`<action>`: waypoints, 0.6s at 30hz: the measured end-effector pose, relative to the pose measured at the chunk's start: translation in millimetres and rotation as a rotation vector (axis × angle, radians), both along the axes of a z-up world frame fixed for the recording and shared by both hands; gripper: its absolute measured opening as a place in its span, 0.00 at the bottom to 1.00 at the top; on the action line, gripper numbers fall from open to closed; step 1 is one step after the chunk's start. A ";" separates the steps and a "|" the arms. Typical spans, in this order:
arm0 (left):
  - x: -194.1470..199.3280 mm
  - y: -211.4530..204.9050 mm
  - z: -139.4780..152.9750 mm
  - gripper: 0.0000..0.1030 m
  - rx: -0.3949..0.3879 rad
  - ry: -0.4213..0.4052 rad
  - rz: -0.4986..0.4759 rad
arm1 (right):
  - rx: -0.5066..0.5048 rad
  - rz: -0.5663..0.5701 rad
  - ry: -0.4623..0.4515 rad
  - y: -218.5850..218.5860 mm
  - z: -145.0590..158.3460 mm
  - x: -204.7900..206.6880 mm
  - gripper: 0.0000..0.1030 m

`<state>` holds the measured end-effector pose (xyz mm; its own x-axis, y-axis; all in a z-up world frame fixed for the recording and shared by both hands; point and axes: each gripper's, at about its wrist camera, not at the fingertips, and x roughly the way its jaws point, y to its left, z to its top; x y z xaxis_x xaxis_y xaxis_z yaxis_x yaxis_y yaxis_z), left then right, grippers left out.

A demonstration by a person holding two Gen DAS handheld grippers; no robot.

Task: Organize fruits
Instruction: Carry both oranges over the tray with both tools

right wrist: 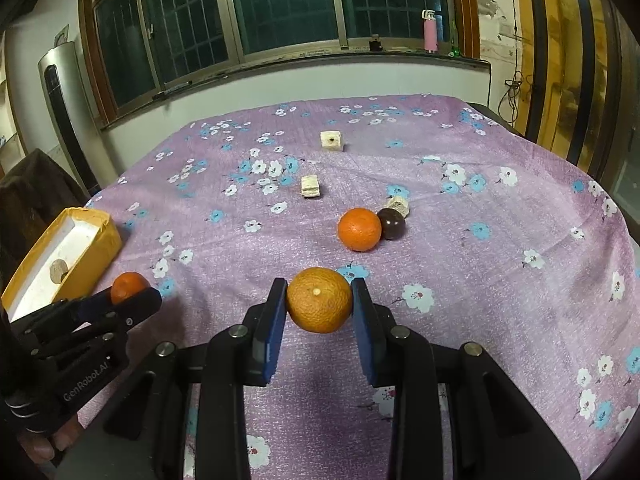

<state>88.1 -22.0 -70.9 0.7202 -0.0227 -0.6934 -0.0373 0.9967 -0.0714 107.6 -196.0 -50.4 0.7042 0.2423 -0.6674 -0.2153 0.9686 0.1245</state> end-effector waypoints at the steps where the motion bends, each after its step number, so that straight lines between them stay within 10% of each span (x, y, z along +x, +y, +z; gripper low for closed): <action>1: 0.0 -0.7 -0.4 0.31 0.005 0.000 0.000 | 0.005 0.003 -0.005 -0.3 0.0 -0.5 0.32; 18: -3.4 -3.0 -0.2 0.31 0.022 -0.017 -0.008 | 0.029 0.012 -0.030 -1.6 1.8 -4.5 0.33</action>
<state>84.7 -25.1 -71.1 0.7319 -0.0129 -0.6813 -0.0286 0.9984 -0.0497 103.1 -197.6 -48.6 0.7207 0.2692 -0.6388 -0.2304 0.9622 0.1455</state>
